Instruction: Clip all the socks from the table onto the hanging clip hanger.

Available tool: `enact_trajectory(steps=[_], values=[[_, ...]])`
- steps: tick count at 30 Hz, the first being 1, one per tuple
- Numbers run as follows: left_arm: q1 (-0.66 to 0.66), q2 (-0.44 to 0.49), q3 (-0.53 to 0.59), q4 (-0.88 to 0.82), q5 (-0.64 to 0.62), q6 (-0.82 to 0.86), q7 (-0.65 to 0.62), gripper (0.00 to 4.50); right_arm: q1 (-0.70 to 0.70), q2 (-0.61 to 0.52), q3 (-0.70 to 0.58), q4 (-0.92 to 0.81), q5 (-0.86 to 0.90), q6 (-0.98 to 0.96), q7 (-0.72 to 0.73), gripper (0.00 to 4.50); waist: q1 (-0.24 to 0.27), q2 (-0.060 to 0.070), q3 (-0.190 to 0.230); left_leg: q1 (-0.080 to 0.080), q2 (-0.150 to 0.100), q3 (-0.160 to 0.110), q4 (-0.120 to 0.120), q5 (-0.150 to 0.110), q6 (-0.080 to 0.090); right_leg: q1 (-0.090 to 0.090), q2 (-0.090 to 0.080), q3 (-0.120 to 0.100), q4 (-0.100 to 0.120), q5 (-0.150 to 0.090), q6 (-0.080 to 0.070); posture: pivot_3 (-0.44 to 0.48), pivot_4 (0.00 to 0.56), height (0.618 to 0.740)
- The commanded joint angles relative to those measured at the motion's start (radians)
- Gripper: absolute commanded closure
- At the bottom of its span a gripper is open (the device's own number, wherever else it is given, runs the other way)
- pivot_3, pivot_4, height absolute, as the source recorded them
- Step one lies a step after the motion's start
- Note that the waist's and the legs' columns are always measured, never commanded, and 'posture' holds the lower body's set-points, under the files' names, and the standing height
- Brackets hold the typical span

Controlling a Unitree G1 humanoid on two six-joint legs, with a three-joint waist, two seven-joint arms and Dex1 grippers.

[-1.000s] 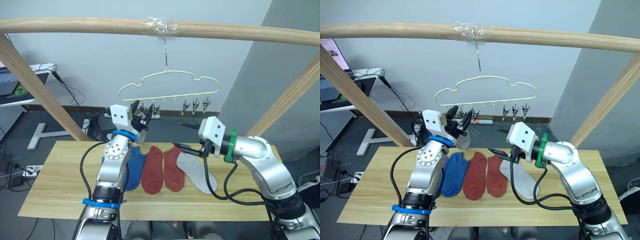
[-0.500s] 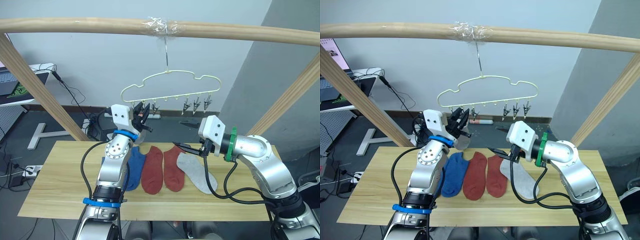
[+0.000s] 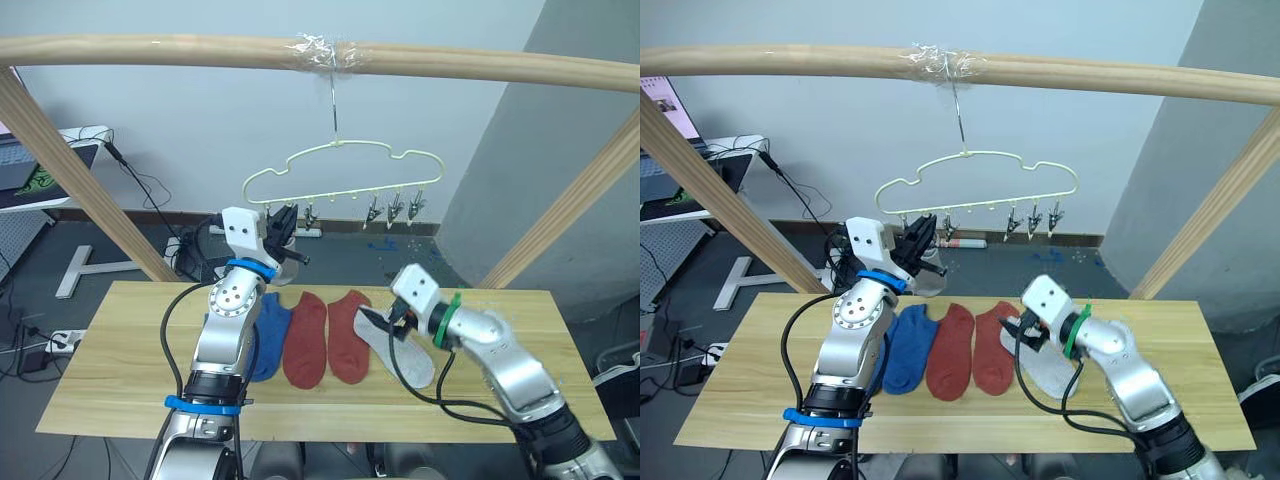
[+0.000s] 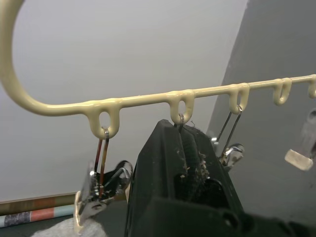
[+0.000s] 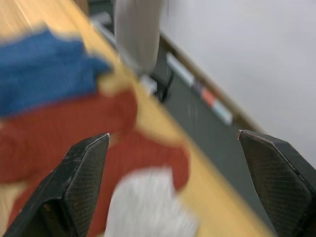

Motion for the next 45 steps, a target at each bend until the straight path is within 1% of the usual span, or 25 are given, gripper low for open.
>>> enact_trajectory(steps=[1,5,10,18,23,24,26,30,31,32,34,36,41,43,45], values=[[-0.009,0.003,0.0,-0.051,-0.013,0.005,-0.012,4.5,-0.012,0.09,-0.021,0.105,-0.027,-0.027,-0.114,0.06,-0.001,0.0,0.0,0.0,0.0,0.0,0.0,0.0,0.0,0.0,0.0,0.0,0.0,0.0,0.0,-0.005,0.179,0.71],[-0.008,0.006,0.0,-0.055,-0.013,0.013,-0.021,4.5,-0.025,0.183,-0.051,0.202,-0.017,-0.034,-0.174,0.06,0.0,0.001,0.001,0.0,0.0,0.0,0.0,0.0,0.0,0.0,0.0,0.0,0.0,0.0,0.0,-0.005,0.179,0.71],[-0.009,0.009,0.005,-0.055,-0.015,0.018,-0.027,4.5,-0.043,0.267,-0.085,0.299,-0.02,-0.022,-0.242,0.06,0.001,0.001,0.001,-0.001,0.0,0.0,0.0,0.0,0.0,0.0,0.0,0.0,-0.001,0.0,0.0,0.013,0.182,0.71],[-0.004,0.016,0.011,-0.052,-0.015,0.018,-0.028,4.5,-0.016,0.292,-0.102,0.32,-0.014,0.016,-0.269,0.06,0.001,0.001,0.001,-0.001,0.0,0.0,-0.001,0.0,0.0,0.0,0.0,0.0,-0.001,0.0,0.0,0.023,0.184,0.71],[-0.002,0.017,0.012,-0.053,-0.014,0.019,-0.027,4.5,-0.01,0.322,-0.114,0.363,-0.002,0.027,-0.264,0.06,0.001,0.001,0.001,0.0,0.0,0.0,-0.001,0.0,0.0,0.0,0.0,0.0,0.0,0.0,0.0,0.024,0.184,0.71],[-0.002,0.018,0.011,-0.052,-0.014,0.019,-0.028,4.5,-0.011,0.328,-0.118,0.367,0.001,0.028,-0.266,0.42,0.001,0.001,0.001,0.0,0.0,0.0,-0.001,0.0,0.0,0.0,0.0,0.0,0.0,0.0,0.0,0.024,0.184,0.71],[-0.004,0.019,0.012,-0.048,-0.014,0.017,-0.029,4.5,-0.015,0.341,-0.131,0.384,0.01,0.028,-0.27,0.95,0.001,0.001,0.001,-0.001,0.0,0.0,-0.001,0.0,0.0,0.0,0.0,0.0,0.0,0.0,0.0,0.023,0.182,0.71],[-0.004,0.023,0.014,-0.051,-0.019,0.021,-0.035,4.5,-0.016,0.339,-0.133,0.39,0.012,0.017,-0.261,2.43,0.001,0.001,0.001,-0.001,0.0,0.0,-0.001,0.0,0.0,0.0,0.0,0.0,-0.001,0.0,0.0,0.024,0.18,0.71],[-0.005,0.025,0.015,-0.053,-0.021,0.024,-0.037,4.5,-0.015,0.334,-0.13,0.386,0.01,0.014,-0.257,2.85,0.001,0.001,0.001,-0.001,0.0,0.0,-0.001,0.0,0.0,0.0,0.0,0.0,-0.001,0.0,0.0,0.024,0.18,0.71],[-0.005,0.029,0.017,-0.056,-0.024,0.026,-0.043,4.5,-0.012,0.328,-0.127,0.371,0.01,0.014,-0.25,3.13,0.001,0.001,0.001,-0.001,0.0,0.0,-0.001,0.0,0.0,0.0,0.0,0.0,-0.001,0.0,0.0,0.023,0.181,0.71],[-0.005,0.042,0.031,-0.07,-0.038,0.042,-0.054,4.5,-0.002,0.306,-0.11,0.326,0.002,0.018,-0.227,3.87,0.001,0.001,0.001,-0.001,0.0,0.0,-0.001,0.0,0.0,0.0,0.0,0.0,-0.001,0.0,0.0,0.021,0.181,0.71],[-0.005,0.052,0.038,-0.078,-0.048,0.051,-0.061,4.5,0.004,0.29,-0.095,0.3,-0.002,0.023,-0.214,4.48,0.0,0.001,0.001,-0.001,0.0,0.0,-0.001,0.0,0.0,-0.001,0.0,0.0,-0.001,0.0,0.0,0.019,0.18,0.71],[0.002,0.107,0.067,-0.111,-0.115,0.117,-0.135,4.5,0.024,0.211,-0.015,0.142,-0.031,0.033,-0.14,4.48,-0.001,0.002,0.003,-0.001,0.0,0.0,-0.001,0.0,0.0,-0.001,0.0,0.0,-0.001,0.0,0.001,0.018,0.182,0.71],[0.001,0.134,0.075,-0.121,-0.141,0.148,-0.166,4.5,0.029,0.177,0.007,0.069,-0.022,0.062,-0.093,4.48,-0.001,0.002,0.003,-0.001,0.0,0.0,-0.002,0.0,0.0,-0.001,0.0,0.0,-0.001,-0.003,0.004,0.018,0.182,0.71],[-0.001,0.148,0.079,-0.127,-0.157,0.164,-0.181,4.5,0.03,0.157,0.019,0.029,-0.019,0.073,-0.07,4.48,-0.001,0.002,0.003,-0.001,0.0,-0.001,-0.002,0.0,0.0,-0.001,0.0,0.0,-0.001,-0.003,0.004,0.018,0.182,0.71]])
